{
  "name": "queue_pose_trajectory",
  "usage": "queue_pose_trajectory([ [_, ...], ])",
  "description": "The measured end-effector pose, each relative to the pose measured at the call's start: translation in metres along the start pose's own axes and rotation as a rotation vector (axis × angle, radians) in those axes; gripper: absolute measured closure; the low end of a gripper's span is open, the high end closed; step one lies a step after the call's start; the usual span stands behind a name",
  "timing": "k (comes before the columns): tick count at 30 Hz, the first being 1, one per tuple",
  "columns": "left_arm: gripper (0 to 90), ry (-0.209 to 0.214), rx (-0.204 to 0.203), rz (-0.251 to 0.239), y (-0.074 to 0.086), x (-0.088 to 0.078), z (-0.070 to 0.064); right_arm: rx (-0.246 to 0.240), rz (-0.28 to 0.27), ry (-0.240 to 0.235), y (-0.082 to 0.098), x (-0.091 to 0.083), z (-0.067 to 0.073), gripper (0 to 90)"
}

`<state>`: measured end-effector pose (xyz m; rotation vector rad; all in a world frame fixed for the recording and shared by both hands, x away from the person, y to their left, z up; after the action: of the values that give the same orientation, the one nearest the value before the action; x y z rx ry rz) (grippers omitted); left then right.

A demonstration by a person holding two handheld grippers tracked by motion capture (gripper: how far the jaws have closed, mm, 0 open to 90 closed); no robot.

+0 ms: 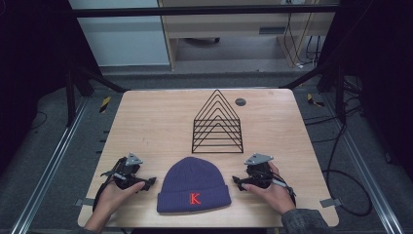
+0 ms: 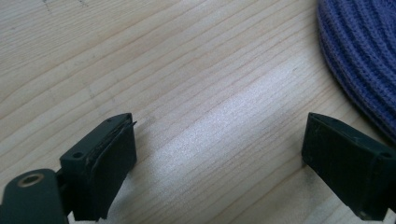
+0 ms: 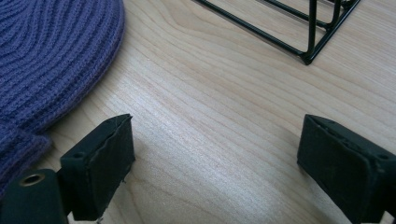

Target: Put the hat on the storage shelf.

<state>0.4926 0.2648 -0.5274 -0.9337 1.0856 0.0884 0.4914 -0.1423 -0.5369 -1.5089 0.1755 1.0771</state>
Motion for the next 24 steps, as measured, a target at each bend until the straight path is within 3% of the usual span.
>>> queue_pose_trajectory([
  [5,3.0,0.014,0.001,0.004,-0.001,0.002,-0.001,-0.005,0.013,-0.007,0.000,0.001,0.002,7.3],
  [9,8.0,0.021,-0.018,-0.004,-0.001,0.000,0.003,-0.004,0.022,-0.007,0.000,0.001,0.002,7.8],
  [13,9.0,0.026,-0.038,-0.015,-0.001,-0.005,0.006,0.008,0.047,-0.004,-0.003,-0.003,-0.001,14.6],
  [17,10.2,0.047,-0.018,-0.077,-0.009,-0.015,0.003,-0.004,0.027,0.022,-0.006,-0.011,-0.001,21.1],
  [21,14.6,0.068,-0.004,-0.100,-0.017,-0.020,0.000,0.000,0.029,0.025,-0.005,-0.018,0.003,25.4],
  [24,21.0,0.085,0.040,-0.106,-0.040,-0.030,-0.001,-0.012,0.021,0.021,-0.005,-0.022,0.005,28.6],
])
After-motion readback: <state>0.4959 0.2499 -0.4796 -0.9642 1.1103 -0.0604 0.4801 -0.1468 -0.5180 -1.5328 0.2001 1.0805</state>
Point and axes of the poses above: each handheld gripper's, and its own axes: x roughly forward along the jaws, y roughly out of its underside, z roughly to its left, the point moved 4 cm from there along x, roughly forward along the jaws, and after that the axes turned 12 degrees about x, right-handed, at the moved point
